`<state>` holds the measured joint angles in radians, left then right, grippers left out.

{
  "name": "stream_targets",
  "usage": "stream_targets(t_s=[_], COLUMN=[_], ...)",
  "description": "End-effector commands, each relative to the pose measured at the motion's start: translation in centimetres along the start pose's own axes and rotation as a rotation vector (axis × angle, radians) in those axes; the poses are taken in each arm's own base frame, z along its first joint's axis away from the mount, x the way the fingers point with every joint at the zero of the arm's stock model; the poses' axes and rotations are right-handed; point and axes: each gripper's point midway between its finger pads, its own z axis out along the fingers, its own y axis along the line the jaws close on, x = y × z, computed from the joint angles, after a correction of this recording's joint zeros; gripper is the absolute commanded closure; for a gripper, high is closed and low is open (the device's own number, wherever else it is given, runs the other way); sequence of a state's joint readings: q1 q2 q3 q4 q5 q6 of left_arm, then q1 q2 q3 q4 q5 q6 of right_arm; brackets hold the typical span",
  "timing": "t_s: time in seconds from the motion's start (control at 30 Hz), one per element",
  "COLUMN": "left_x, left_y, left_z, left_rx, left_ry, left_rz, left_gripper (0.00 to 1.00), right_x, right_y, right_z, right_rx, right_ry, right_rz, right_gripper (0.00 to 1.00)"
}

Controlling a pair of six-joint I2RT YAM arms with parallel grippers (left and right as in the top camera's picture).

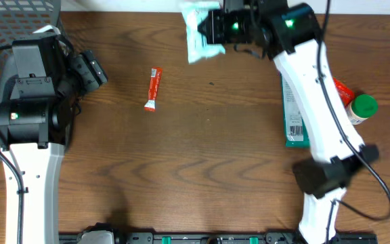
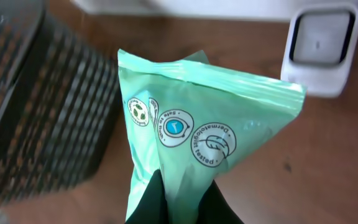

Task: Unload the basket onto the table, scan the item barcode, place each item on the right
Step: 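Hold the wipes pack in front of the scanner with right gripper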

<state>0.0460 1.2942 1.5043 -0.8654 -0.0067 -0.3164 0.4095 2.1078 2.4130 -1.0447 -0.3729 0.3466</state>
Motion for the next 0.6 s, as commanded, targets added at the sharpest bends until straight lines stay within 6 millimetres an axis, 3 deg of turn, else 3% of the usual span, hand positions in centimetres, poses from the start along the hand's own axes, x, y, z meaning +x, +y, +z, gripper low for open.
stream_targets(t_s=[0.0, 0.3, 0.57], left_x=[-0.3, -0.3, -0.4], left_y=[0.1, 0.1, 0.1], left_z=[-0.2, -0.2, -0.2], left_rx=[-0.006, -0.006, -0.006], left_ry=[-0.009, -0.009, -0.009], left_rz=[0.002, 0.002, 0.002], left_gripper=[0.16, 0.16, 0.16], right_x=[-0.5, -3.5, -3.3], right_y=[-4.2, -13.1, -17.4], right_z=[4.3, 13.0, 17.5], right_rx=[0.027, 0.068, 0.06], right_ry=[0.012, -0.143, -0.202], right_rz=[0.063, 0.123, 0.189], right_gripper=[0.99, 0.99, 0.99])
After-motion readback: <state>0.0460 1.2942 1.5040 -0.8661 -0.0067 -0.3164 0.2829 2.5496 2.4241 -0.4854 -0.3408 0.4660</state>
